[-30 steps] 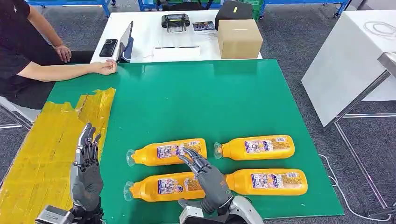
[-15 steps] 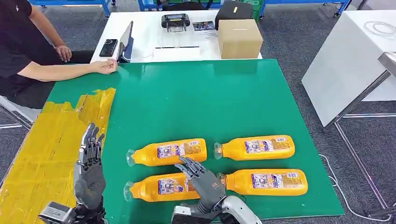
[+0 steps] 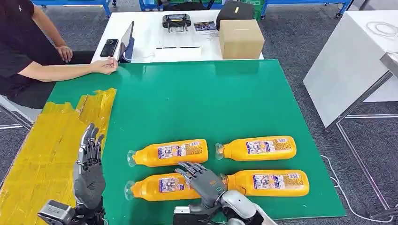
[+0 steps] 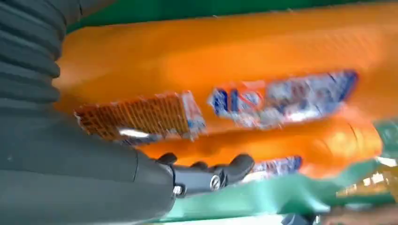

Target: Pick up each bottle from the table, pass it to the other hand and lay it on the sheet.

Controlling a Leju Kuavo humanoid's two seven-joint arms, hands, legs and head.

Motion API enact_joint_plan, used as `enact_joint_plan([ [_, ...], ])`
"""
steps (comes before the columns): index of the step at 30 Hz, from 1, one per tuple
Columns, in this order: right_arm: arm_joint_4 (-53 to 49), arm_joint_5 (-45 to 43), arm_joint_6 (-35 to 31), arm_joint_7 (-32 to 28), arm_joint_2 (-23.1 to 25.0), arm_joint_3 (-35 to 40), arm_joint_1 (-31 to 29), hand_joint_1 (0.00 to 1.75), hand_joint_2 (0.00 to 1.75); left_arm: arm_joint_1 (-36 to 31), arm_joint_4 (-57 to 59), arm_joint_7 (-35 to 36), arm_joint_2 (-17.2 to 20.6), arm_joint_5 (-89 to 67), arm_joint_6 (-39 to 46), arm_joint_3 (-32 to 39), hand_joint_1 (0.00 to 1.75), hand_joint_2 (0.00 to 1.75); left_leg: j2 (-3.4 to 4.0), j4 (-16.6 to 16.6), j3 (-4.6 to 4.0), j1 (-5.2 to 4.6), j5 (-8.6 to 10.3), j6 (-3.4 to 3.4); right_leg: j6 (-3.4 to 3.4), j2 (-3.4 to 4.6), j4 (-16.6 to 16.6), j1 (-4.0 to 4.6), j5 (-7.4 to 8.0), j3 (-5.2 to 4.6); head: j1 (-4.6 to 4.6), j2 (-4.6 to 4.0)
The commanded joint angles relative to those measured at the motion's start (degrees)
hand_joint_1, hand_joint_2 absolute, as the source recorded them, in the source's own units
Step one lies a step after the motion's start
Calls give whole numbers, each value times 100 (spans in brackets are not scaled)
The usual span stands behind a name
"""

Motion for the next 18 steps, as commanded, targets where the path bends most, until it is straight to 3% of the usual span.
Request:
enact_joint_plan([
  [1,482,-754,988,106,-1150,1151,-979,23,175,-245,487,17,47,94,-54,174,0,0,8,0,9,9,-1,0,-4,14,-14,10,10,13,-2,0],
  [2,471,-799,1076,119,-1208,1224,-1018,134,175,-251,494,17,51,94,-48,164,0,0,-6,-6,21,4,3,0,2,-1,-14,4,8,22,-2,0],
  [3,423,-975,1255,178,-1323,1380,-1113,168,175,-269,519,17,64,115,-63,148,0,0,-5,-4,27,0,2,0,3,0,-9,0,4,17,2,0],
  [4,384,-1130,1365,232,-1438,1522,-1207,175,175,-289,536,17,72,130,-63,134,0,0,-10,-4,26,2,4,0,2,-3,-11,1,6,9,0,0],
  [9,238,-1765,1671,373,-1892,1942,-1567,175,175,-388,631,17,106,213,-69,76,0,0,7,-2,27,-2,1,0,11,17,-10,2,14,21,-4,0],
  [13,-25,-2028,1593,623,-2315,2062,-1371,175,175,-612,799,17,67,333,-28,-9,0,0,-33,-1,29,1,6,4,13,-20,-17,4,10,32,-4,0],
  [18,183,-2270,1292,778,-2234,2077,-1158,175,175,-554,550,17,-71,712,195,221,0,0,-11,0,34,0,3,4,15,2,-15,1,12,35,-2,0],
])
